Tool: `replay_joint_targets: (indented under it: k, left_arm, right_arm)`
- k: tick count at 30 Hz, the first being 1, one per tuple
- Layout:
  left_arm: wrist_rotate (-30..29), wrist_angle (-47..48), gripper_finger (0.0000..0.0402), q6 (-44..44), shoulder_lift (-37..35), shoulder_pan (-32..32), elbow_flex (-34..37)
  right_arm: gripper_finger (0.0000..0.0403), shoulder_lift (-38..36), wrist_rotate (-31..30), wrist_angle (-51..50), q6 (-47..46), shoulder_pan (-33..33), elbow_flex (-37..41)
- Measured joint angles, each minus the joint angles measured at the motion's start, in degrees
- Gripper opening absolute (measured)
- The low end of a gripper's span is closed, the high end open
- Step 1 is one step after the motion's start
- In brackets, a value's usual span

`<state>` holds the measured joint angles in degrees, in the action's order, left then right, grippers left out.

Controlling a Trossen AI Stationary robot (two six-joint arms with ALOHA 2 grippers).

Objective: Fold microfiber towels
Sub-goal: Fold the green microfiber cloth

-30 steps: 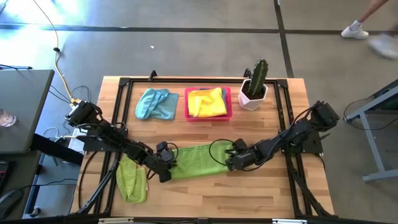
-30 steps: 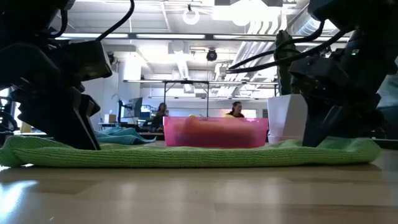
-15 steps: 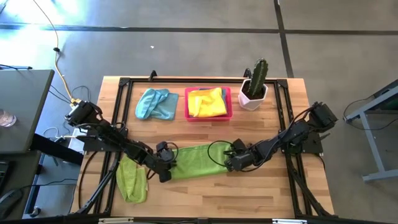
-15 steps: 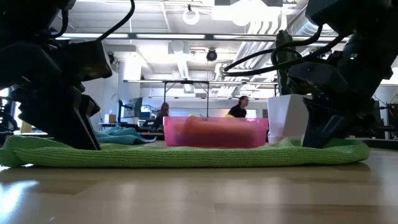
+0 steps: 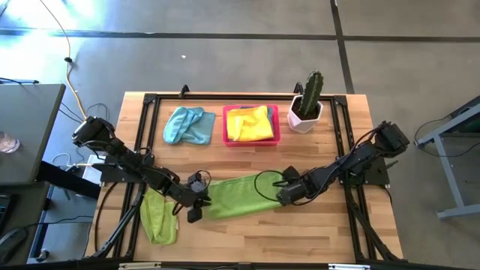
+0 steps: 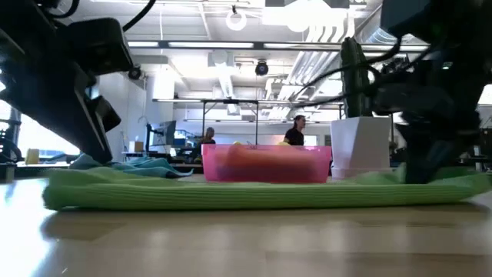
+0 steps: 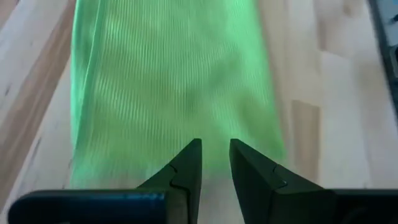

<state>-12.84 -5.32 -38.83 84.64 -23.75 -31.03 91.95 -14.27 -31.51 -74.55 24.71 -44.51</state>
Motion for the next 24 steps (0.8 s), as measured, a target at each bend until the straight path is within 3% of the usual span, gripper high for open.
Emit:
replay_joint_targets:
  k: [7,11,14,19,24]
  left_arm:
    - [1.94,0.05,0.0074,0.0,-1.42,0.0,-0.1]
    - [2.55,0.07,0.0074,0.0,-1.42,0.0,-0.11]
    - [2.54,0.03,0.0074,0.88,-1.42,0.0,-0.11]
    - [2.37,-0.4,0.0074,3.13,-1.42,0.21,-0.11]
    - [6.24,-0.4,0.0074,4.37,-1.75,1.38,-0.11]
  right_arm:
    - [0.0,-0.01,4.16,-28.0,-2.9,-0.88,-9.19]
    - [0.0,-0.01,6.38,-35.0,-3.02,-1.59,-14.39]
    - [0.0,0.24,6.97,-35.42,-3.04,-1.82,-17.93]
    - [0.0,3.08,6.9,-27.71,-1.33,-1.84,-23.82]
    - [0.0,8.5,3.43,-20.63,3.98,-2.11,-30.12]
